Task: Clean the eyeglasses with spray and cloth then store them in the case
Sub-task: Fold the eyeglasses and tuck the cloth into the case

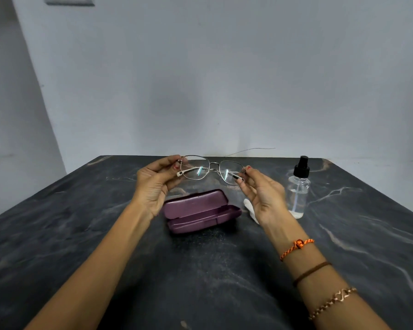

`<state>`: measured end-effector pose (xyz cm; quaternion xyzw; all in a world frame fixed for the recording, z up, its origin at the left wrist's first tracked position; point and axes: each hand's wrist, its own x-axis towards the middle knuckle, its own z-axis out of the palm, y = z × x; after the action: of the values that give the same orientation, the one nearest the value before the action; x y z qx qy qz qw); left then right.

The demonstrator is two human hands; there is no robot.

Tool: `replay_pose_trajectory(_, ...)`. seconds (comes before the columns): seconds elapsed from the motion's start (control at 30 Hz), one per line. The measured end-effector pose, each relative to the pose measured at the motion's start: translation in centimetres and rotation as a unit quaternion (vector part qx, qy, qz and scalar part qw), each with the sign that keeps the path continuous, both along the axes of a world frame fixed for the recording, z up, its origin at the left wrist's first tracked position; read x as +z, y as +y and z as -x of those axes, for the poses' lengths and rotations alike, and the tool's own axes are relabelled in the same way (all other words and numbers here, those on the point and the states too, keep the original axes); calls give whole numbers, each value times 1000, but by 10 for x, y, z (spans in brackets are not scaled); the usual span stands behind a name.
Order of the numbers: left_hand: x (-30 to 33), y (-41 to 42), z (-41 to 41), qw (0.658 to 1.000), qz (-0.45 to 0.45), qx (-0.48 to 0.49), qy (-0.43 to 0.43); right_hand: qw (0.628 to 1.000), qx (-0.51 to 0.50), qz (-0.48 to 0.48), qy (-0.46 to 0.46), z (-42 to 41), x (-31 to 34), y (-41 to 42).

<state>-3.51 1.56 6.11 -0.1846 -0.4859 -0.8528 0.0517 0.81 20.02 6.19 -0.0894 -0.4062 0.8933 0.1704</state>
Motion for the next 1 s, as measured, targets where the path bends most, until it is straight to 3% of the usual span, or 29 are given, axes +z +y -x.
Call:
replay_pose_trajectory(0.23, -15, -82, -23, 992, 34, 43, -115, 997, -5, -76, -30, -14, -6, -72)
replay_pose_trajectory(0.5, -39, -155, -27, 970, -38, 101, -217, 988, 34, -125, -88, -3, -20, -157)
replay_pose_trajectory(0.67, -47, -187, -24, 962, 39, 136, -236, 970, 51, -218, -96, 0, -34, -184)
replay_pose_trajectory(0.8, -52, -192, -16, 939, 145, 226, -216, 954, 80, -272, -100, 0, -48, -194)
replay_pose_trajectory(1.0, -59, -186, -7, 910, 252, 265, -194, 930, 44, -352, -92, 7, -60, -191)
